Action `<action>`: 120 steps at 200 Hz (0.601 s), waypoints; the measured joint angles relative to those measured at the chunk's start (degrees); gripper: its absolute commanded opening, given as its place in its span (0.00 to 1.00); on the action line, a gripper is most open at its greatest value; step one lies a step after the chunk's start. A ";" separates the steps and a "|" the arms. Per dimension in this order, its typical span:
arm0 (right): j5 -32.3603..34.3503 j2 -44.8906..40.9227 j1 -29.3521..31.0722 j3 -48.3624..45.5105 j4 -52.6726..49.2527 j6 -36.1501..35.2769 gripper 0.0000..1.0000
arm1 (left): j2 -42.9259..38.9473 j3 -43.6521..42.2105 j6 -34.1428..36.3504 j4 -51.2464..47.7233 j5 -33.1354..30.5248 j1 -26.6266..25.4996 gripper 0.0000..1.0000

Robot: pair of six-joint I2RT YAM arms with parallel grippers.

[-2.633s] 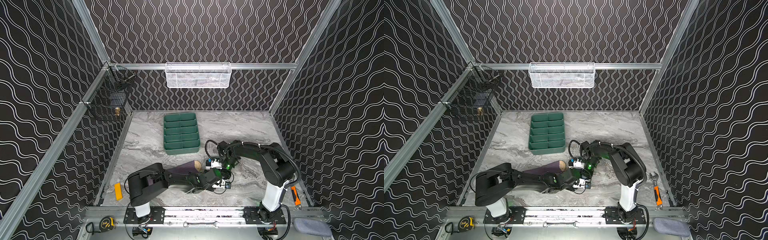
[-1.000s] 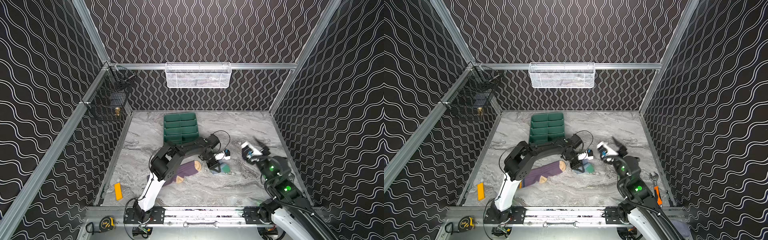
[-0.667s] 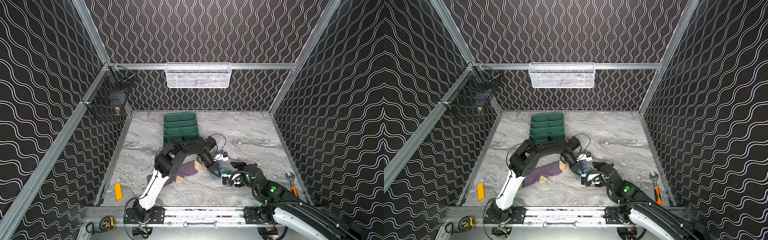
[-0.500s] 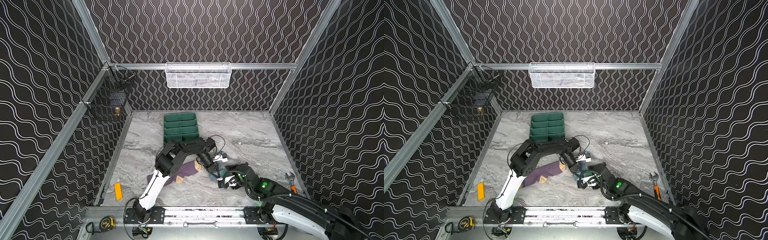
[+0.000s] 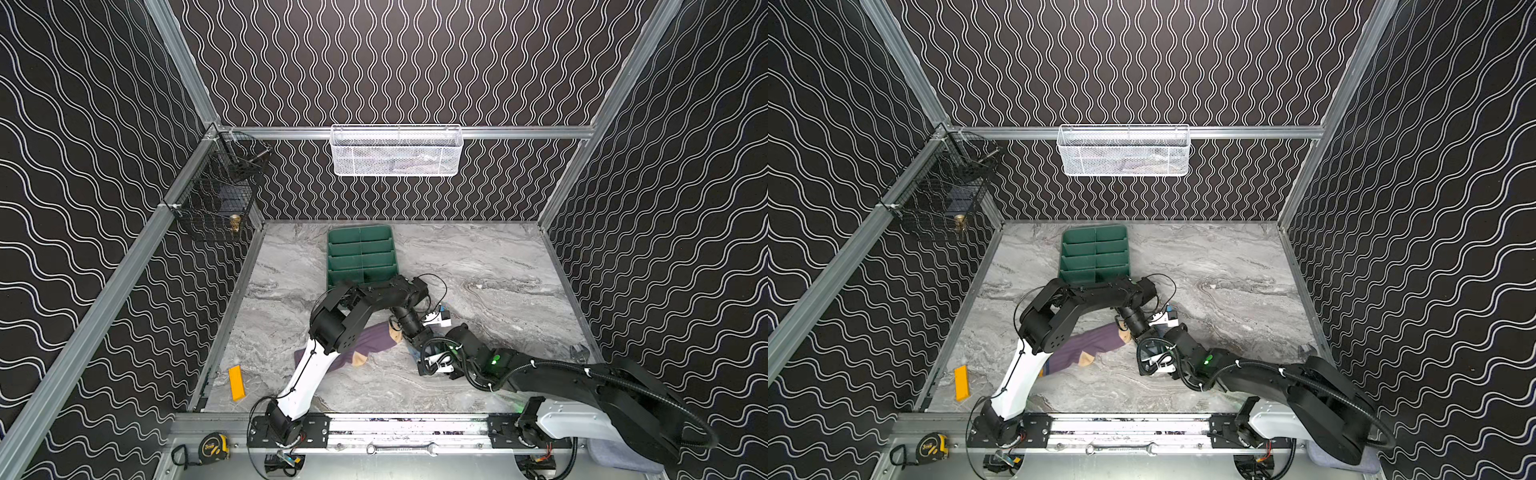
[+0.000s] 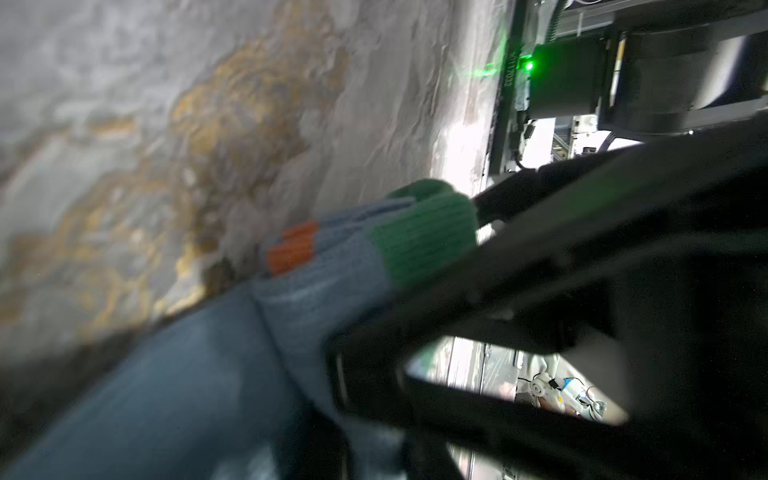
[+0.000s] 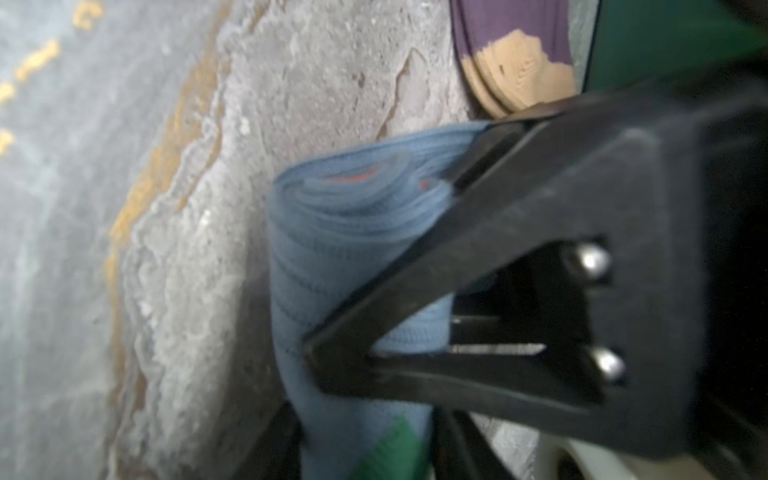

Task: Roll the socks
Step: 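Lower the right gripper and pinch the rolled cuff beside the left gripper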

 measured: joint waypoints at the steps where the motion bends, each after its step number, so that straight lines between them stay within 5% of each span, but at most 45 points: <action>1: 0.02 0.04 0.02 0.02 -0.02 0.04 0.18 | -0.04 0.00 -0.02 -0.02 -0.11 0.00 0.00; 16: 0.76 0.52 0.57 0.15 -0.33 0.68 0.00 | -0.13 0.22 -0.02 -0.42 -0.66 0.04 0.00; 67: 1.95 -0.63 1.57 0.63 -2.16 3.37 0.00 | -5.14 -2.23 -1.95 3.74 -7.32 -0.61 0.34; 120: 6.27 -3.78 1.68 -0.31 -2.51 6.14 0.00 | -17.51 -8.59 -6.93 13.14 -24.50 -0.72 0.39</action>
